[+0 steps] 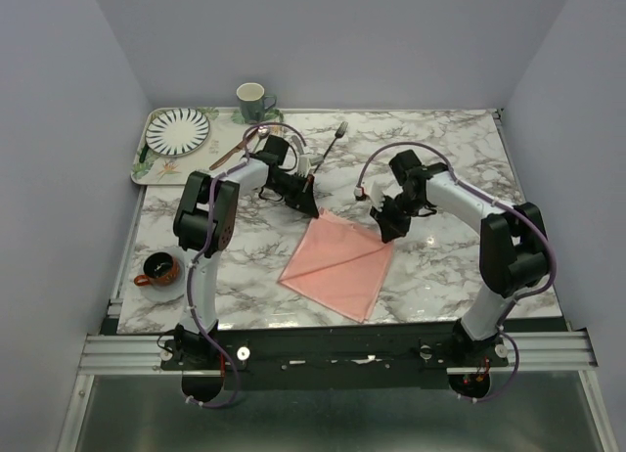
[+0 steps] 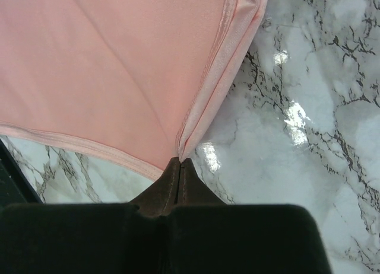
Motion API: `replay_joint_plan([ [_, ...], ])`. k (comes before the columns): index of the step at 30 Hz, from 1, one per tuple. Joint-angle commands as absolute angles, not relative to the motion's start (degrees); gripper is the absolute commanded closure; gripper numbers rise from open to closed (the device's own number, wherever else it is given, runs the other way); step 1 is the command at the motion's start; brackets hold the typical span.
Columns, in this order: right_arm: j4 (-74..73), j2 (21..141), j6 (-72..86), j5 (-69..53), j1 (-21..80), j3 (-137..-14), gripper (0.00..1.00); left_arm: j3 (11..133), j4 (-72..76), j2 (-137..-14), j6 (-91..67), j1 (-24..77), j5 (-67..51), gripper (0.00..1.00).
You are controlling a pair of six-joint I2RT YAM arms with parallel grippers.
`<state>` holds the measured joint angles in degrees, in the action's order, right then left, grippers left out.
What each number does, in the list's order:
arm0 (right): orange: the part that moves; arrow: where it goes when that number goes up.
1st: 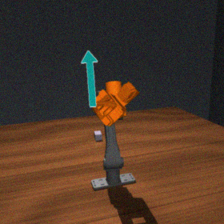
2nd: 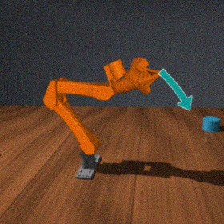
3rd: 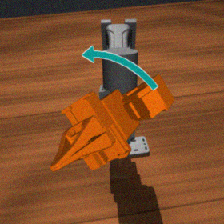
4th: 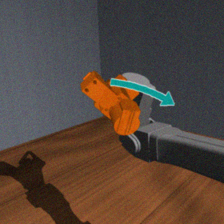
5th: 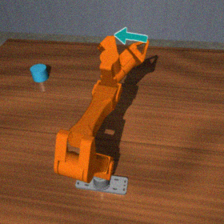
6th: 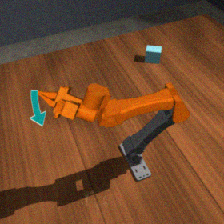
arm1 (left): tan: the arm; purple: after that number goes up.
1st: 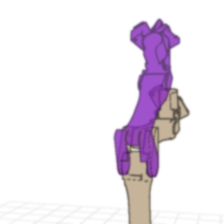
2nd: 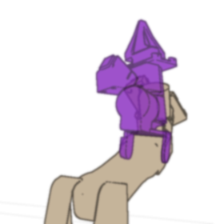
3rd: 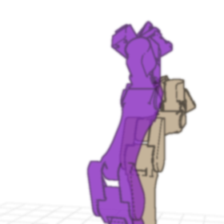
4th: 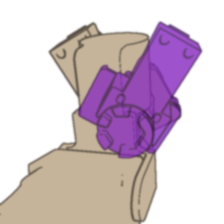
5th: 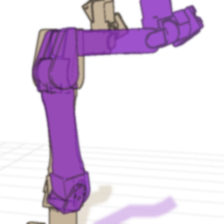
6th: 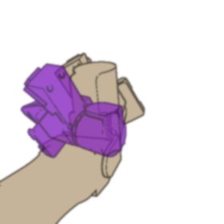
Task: Fold the napkin into a case and place the utensils inside
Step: Turn over the upper triangle folded napkin at the center of the board.
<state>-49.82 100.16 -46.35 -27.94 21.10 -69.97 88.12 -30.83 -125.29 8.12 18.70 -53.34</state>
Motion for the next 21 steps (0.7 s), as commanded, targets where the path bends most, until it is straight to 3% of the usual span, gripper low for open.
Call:
replay_joint_plan([
  [1, -50.8, 100.3, -43.4, -30.1, 19.1, -72.2, 0.99, 86.7, -27.1, -119.4, 10.5, 18.3, -52.1, 1.0],
  [21, -47.8, 98.1, -42.1, -29.6, 13.9, -74.3, 0.99, 84.3, -22.0, -112.5, 13.6, 16.8, -54.4, 1.0],
])
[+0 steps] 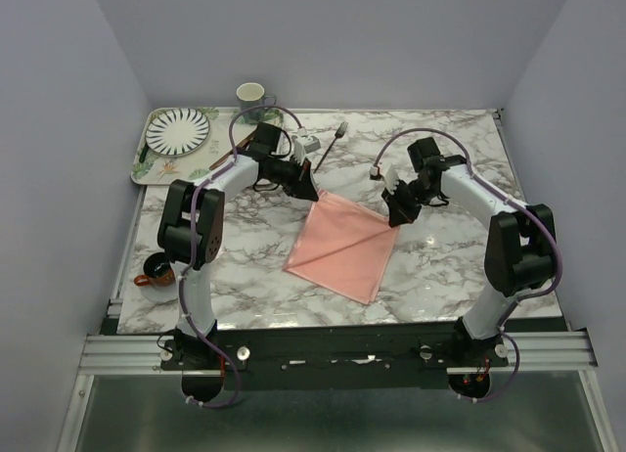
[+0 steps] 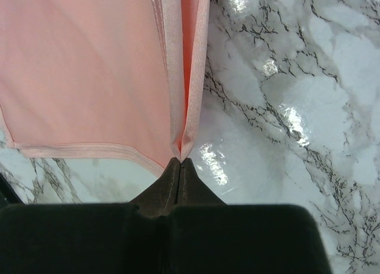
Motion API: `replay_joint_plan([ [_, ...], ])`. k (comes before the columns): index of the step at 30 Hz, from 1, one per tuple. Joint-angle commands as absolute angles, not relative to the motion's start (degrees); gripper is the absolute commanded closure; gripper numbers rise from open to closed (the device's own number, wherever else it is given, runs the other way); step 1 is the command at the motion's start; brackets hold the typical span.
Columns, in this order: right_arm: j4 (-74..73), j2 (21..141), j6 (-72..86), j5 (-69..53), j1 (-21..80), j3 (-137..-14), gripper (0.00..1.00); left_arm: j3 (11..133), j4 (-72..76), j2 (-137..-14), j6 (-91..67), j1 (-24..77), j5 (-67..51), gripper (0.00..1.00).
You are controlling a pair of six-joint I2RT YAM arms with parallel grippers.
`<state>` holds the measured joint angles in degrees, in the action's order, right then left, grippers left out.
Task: Fold the napkin into a case and place the utensils inside
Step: Turn over the upper triangle folded napkin at the center of the board.
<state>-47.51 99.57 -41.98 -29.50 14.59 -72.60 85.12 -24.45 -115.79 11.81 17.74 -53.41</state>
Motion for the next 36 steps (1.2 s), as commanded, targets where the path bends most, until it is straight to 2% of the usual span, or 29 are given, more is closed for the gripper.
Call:
replay_joint_plan([
  [1, -47.8, 98.2, -42.3, -29.6, 13.9, -74.5, 0.99, 84.1, -22.0, -112.3, 13.6, 16.7, -54.5, 1.0],
  [7, -47.3, 98.0, -43.8, -28.4, 13.9, -76.5, 0.99, 83.0, -19.3, -109.9, 14.2, 17.1, -53.7, 1.0],
  [10, -46.0, 98.8, -43.3, -27.1, 12.9, -80.4, 0.99, 87.0, -18.5, -111.4, 15.7, 16.7, -53.0, 1.0],
  [12, -45.1, 100.1, -42.4, -26.3, 11.0, -84.1, 0.99, 93.2, -19.3, -113.5, 17.1, 16.3, -52.1, 1.0],
  [17, -44.8, 103.3, -41.7, -25.1, 7.6, -102.0, 0.99, 112.7, -18.8, -120.0, 18.1, 15.6, -52.3, 1.0],
  [20, -44.0, 103.0, -45.0, -25.2, 7.1, -106.3, 0.99, 118.8, -14.7, -121.7, 19.8, 15.5, -53.7, 1.0],
  [25, -37.2, 98.4, -53.6, -25.9, 7.2, -96.3, 0.99, 110.9, -7.9, -119.5, 32.1, 15.6, -59.3, 1.0],
  [27, -35.0, 95.3, -57.3, -26.2, 7.3, -90.6, 0.99, 102.7, -7.4, -116.9, 36.6, 15.7, -62.2, 1.0],
  [28, -33.7, 94.1, -58.7, -26.3, 7.6, -83.0, 0.99, 99.4, -7.5, -115.9, 42.8, 16.0, -63.0, 1.0],
  [30, -30.4, 89.4, -63.5, -26.2, 9.0, -75.4, 0.99, 89.1, -10.4, -112.3, 49.9, 16.9, -64.4, 1.0],
  [31, -29.6, 87.7, -64.9, -26.2, 9.8, -67.7, 0.99, 86.4, -12.7, -111.3, 54.4, 17.2, -64.2, 1.0],
  [33, -28.6, 83.7, -67.5, -26.2, 12.1, -61.2, 0.99, 81.1, -26.4, -109.2, 72.1, 18.5, -63.9, 1.0],
  [36, -27.9, 79.8, -68.4, -25.3, 15.5, -51.3, 0.99, 75.5, -40.2, -106.7, 90.6, 20.2, -61.7, 1.0],
])
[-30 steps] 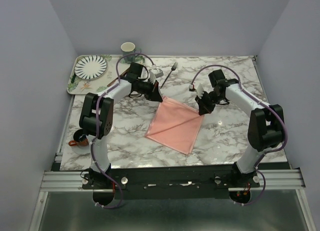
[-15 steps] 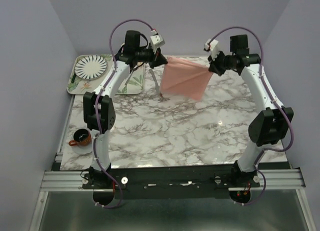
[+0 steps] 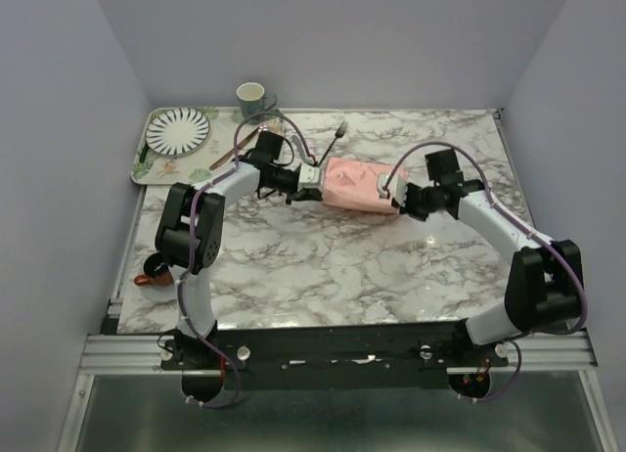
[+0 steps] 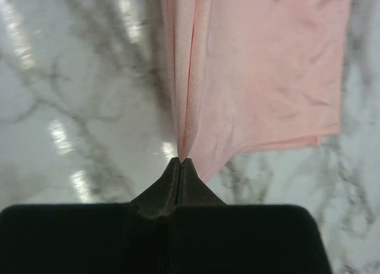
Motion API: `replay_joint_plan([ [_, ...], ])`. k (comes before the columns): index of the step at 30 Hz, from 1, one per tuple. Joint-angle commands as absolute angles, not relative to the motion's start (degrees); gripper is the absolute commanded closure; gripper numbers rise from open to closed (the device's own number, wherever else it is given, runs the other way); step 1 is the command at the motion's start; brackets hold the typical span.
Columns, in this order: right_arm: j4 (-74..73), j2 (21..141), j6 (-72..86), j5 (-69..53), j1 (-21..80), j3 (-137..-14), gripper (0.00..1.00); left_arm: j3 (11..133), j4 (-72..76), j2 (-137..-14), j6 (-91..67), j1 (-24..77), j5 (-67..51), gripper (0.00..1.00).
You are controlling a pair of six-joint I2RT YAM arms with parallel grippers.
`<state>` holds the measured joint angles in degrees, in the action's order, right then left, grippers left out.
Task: Fold the napkin into a case and place the utensils inside
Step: Turn over the upper triangle folded napkin at the center of the board.
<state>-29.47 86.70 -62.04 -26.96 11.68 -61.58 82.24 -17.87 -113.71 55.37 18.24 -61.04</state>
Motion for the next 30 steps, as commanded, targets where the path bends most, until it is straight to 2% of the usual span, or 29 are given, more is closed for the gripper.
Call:
replay_joint_plan([
  [1, -27.9, 77.9, -68.6, -25.1, 16.4, -49.3, 0.99, 73.5, -40.7, -105.6, 92.9, 20.6, -60.7, 1.0],
  [6, -27.8, 74.1, -68.9, -24.3, 19.9, -41.2, 0.99, 67.4, -43.2, -102.6, 101.0, 23.9, -56.5, 1.0],
  [18, -29.1, 72.7, -71.4, -24.0, 22.9, -37.9, 0.99, 60.6, -45.3, -98.2, 107.0, 28.9, -48.7, 1.0],
  [19, -29.6, 71.8, -71.9, -24.0, 23.4, -37.5, 0.99, 59.8, -44.7, -97.7, 107.7, 29.0, -47.9, 0.87],
  [20, -30.5, 71.4, -72.2, -23.9, 24.0, -36.7, 0.93, 58.2, -44.1, -97.1, 108.2, 29.1, -47.5, 0.72],
  [21, -31.1, 70.8, -72.4, -23.9, 24.5, -36.5, 0.85, 57.6, -44.0, -96.1, 109.8, 29.1, -46.9, 0.65],
  [22, -32.0, 69.3, -72.4, -24.3, 25.6, -36.4, 0.59, 57.0, -44.0, -95.4, 109.9, 29.0, -46.2, 0.58],
  [24, -34.7, 67.3, -71.4, -25.7, 26.7, -36.9, 0.3, 56.3, -44.0, -93.6, 108.6, 29.1, -45.6, 0.51],
  [25, -35.5, 66.5, -70.7, -26.2, 27.0, -37.3, 0.07, 56.4, -44.2, -93.0, 107.7, 28.9, -45.5, 0.47],
  [27, -37.3, 64.6, -67.5, -26.1, 27.2, -39.5, 0.04, 57.0, -45.5, -91.0, 106.3, 28.7, -45.4, 0.46],
  [30, -40.7, 65.7, -60.2, -22.7, 27.2, -43.4, 0.05, 58.2, -46.4, -88.3, 99.8, 28.4, -45.4, 0.44],
])
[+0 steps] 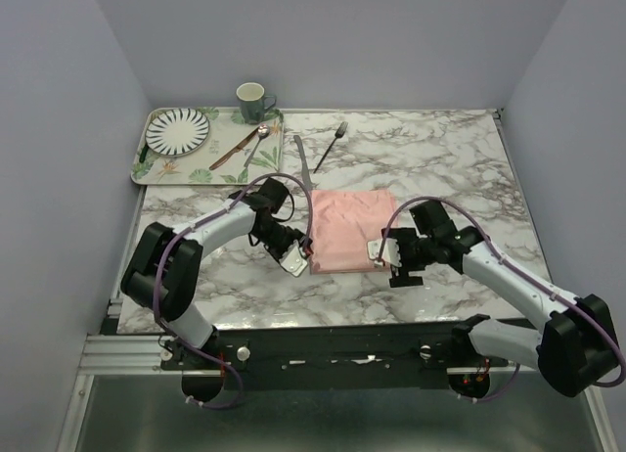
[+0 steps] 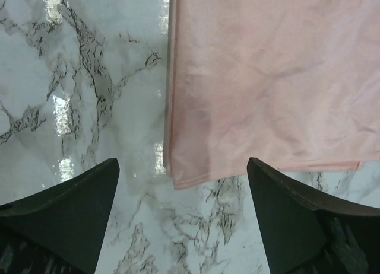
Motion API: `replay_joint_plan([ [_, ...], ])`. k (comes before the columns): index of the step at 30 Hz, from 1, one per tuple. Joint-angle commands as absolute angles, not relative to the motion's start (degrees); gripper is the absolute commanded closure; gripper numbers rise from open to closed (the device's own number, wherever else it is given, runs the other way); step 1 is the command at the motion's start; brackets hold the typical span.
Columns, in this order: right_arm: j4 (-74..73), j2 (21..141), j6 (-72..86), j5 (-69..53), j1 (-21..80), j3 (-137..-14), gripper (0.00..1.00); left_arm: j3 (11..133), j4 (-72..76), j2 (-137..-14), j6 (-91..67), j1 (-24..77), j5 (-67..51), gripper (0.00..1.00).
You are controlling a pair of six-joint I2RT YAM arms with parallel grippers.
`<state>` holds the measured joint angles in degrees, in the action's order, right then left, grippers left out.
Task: Fold the napkin into a case and place the utensils inside
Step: Turn over the upper triangle folded napkin at the center of the board, then rotate the lower triangle-folded napkin at the center of the board.
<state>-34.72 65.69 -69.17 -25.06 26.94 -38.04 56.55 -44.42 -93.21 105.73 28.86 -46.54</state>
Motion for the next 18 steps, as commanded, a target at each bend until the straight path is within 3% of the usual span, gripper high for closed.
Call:
replay_joint_plan([
  [1, -41.7, 66.1, -58.1, -22.4, 26.7, -46.0, 0.09, 58.4, -46.2, -87.5, 94.9, 28.2, -45.3, 0.44],
  [3, -44.8, 66.6, -52.2, -24.2, 25.1, -48.5, 0.15, 58.9, -44.1, -86.4, 88.0, 28.0, -45.7, 0.45],
  [4, -45.4, 66.7, -50.2, -24.5, 24.8, -49.7, 0.24, 59.1, -43.3, -86.2, 84.8, 28.0, -45.6, 0.46],
  [7, -45.5, 69.0, -41.4, -25.0, 23.7, -51.1, 0.39, 60.5, -38.4, -87.1, 68.4, 28.0, -45.6, 0.48],
  [10, -46.4, 73.7, -32.7, -26.8, 20.9, -53.9, 0.49, 63.6, -32.9, -90.3, 50.7, 28.2, -43.4, 0.5],
  [18, -48.0, 86.4, -16.0, -31.5, 15.0, -60.4, 0.55, 74.1, -28.8, -101.8, 25.5, 28.6, -40.4, 0.51],
])
